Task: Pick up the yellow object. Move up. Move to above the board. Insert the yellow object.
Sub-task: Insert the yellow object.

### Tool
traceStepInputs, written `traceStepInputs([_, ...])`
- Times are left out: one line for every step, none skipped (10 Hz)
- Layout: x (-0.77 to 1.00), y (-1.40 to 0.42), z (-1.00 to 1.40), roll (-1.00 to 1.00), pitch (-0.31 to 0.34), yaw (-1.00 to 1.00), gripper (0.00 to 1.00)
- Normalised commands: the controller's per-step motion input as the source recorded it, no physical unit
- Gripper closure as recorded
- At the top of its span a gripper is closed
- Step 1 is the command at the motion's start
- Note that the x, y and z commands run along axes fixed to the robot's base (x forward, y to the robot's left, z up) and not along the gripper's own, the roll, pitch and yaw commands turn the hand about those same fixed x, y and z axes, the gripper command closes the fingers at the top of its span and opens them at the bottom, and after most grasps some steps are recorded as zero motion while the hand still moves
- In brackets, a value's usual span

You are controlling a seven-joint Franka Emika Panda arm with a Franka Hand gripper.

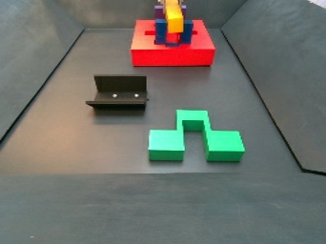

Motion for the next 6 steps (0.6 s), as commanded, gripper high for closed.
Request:
traceStepInputs([0.00,-0.12,-0.08,0.17,0.000,0.07,1.00])
traceStepInputs([0.00,-0.16,-0.16,0.19,0.000,0.05,1.00])
traceStepInputs([0.00,-0.18,-0.26,0.17,-0.006,0.05,1.00])
traceStepInputs([0.00,-0.19,-0.26,0.17,-0.003,0.04,1.00])
traceStepInputs([0.00,-0.18,-0.22,0.18,0.000,0.03,1.00])
traceStepInputs([0.00,-0.15,-0.19,0.15,0.000,0.03,1.00])
